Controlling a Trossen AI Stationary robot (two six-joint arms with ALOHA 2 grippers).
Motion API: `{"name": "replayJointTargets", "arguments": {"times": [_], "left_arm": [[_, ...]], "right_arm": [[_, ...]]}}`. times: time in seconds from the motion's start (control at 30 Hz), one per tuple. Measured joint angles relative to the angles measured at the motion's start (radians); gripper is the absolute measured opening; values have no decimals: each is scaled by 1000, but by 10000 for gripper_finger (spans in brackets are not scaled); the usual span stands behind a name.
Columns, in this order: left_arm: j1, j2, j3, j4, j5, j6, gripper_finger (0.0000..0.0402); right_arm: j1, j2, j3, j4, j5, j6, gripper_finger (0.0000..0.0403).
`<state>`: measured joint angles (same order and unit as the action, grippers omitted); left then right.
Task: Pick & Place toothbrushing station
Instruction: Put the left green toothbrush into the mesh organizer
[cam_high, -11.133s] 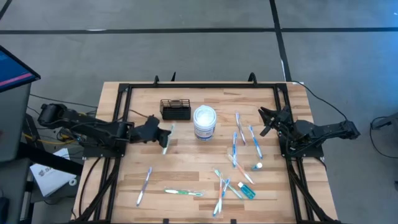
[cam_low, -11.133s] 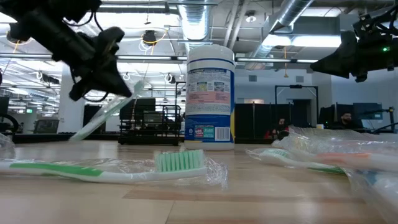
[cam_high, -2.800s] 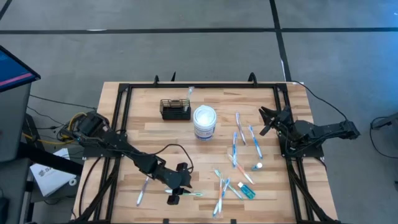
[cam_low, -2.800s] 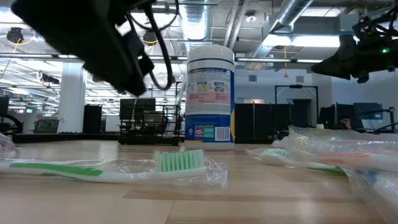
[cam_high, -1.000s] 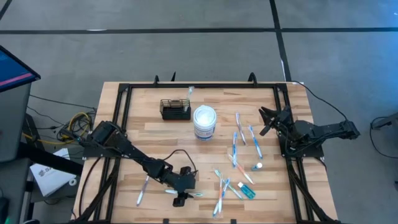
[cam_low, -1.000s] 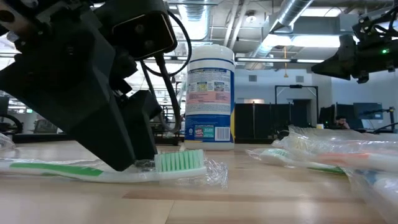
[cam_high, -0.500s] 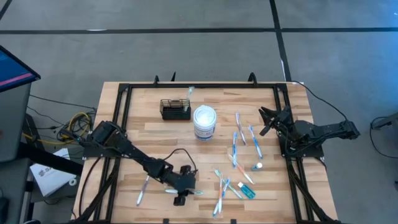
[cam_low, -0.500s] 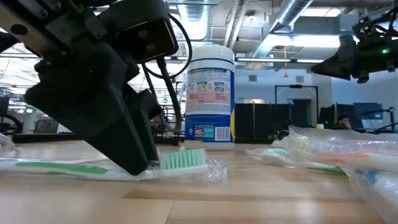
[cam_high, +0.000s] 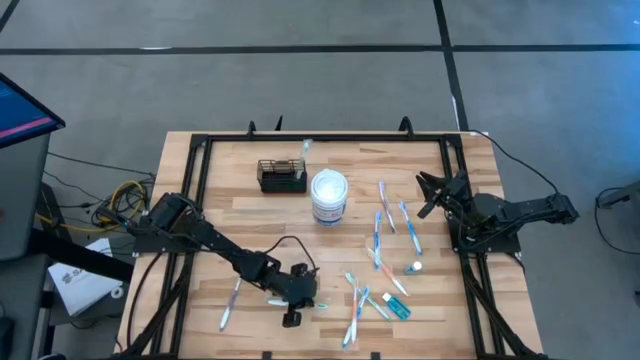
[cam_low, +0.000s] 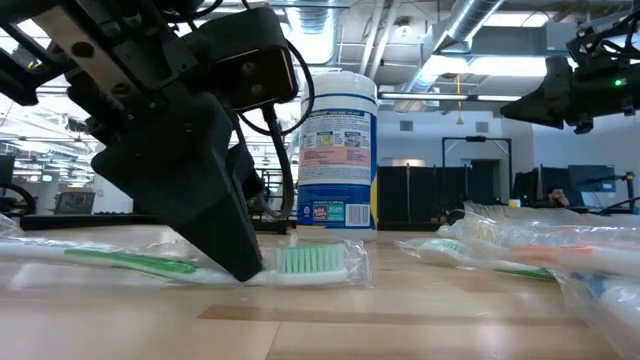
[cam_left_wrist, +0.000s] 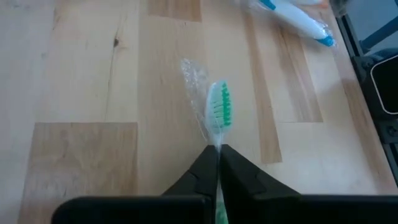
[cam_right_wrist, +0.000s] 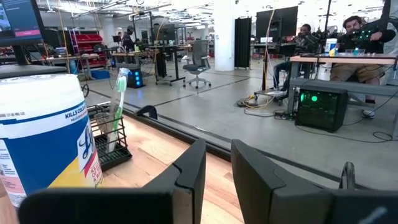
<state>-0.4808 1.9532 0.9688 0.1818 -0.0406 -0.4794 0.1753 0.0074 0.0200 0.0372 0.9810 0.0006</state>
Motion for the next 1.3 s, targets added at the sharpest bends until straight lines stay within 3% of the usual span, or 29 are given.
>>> {"name": "replayJointTargets", "arguments": {"times": [0.37, 0.73, 1.07, 1.3], "left_arm": [[-6, -102, -1, -7, -64, 56, 1], [-44, -248, -90, 2, -345, 83, 1], [-85, -432, -265, 242, -536, 183, 1], [-85, -513, -397, 434, -610, 261, 1]], "right_arm": [[0, 0, 0, 0, 0, 0, 69], [0, 0, 0, -1, 0, 0, 69], [0, 0, 0, 0, 0, 0, 69], [0, 0, 0, -1, 0, 0, 69]]}}
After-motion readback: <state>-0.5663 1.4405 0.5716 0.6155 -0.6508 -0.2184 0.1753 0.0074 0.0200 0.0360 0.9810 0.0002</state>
